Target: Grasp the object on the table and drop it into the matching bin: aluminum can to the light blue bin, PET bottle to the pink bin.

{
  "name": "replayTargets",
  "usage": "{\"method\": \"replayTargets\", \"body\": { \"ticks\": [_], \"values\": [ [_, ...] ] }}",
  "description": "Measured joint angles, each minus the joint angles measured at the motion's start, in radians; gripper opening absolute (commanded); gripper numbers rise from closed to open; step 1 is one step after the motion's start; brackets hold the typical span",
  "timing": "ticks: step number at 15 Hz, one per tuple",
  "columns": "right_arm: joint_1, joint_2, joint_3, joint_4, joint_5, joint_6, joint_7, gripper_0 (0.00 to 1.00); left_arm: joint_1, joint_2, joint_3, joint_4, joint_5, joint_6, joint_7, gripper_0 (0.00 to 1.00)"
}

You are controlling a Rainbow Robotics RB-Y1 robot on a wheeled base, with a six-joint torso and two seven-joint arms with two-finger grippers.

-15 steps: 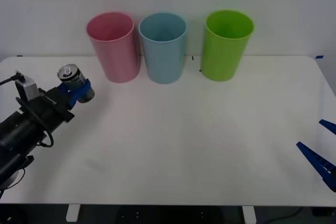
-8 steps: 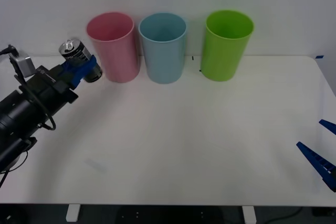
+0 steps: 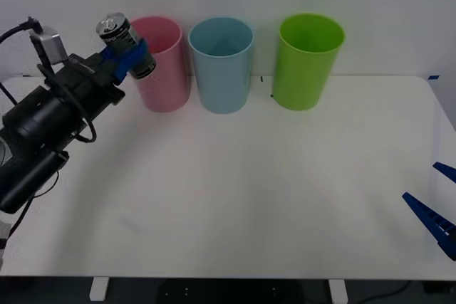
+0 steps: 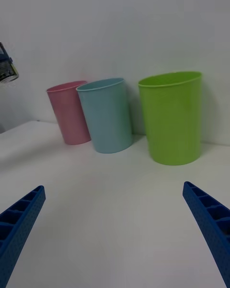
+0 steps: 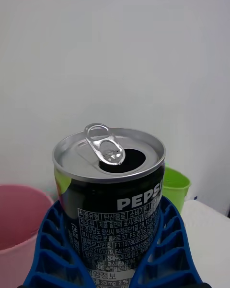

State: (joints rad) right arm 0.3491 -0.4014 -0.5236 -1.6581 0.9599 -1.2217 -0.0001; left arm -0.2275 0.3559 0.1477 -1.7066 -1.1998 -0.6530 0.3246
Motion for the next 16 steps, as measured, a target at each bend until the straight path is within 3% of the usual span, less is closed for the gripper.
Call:
{"method": "replayTargets", "body": {
  "ticks": [2,9,16],
  "values": [
    [0.0,0.0,0.0,0.0,0.0,0.0,0.0,1.0,-0.054,0.0,-0.043,0.018,-0.028,0.054,0.05,0.0],
    [0.0,0.0,0.0,0.0,0.0,0.0,0.0,1.0,-0.304,-0.01,-0.143,0.264,-0.056,0.152,0.054,0.0],
    [0.0,0.0,0.0,0.0,0.0,0.0,0.0,1.0,-0.498,-0.118,-0.159,0.489,-0.173,0.261,0.029,0.0]
  ]
}}
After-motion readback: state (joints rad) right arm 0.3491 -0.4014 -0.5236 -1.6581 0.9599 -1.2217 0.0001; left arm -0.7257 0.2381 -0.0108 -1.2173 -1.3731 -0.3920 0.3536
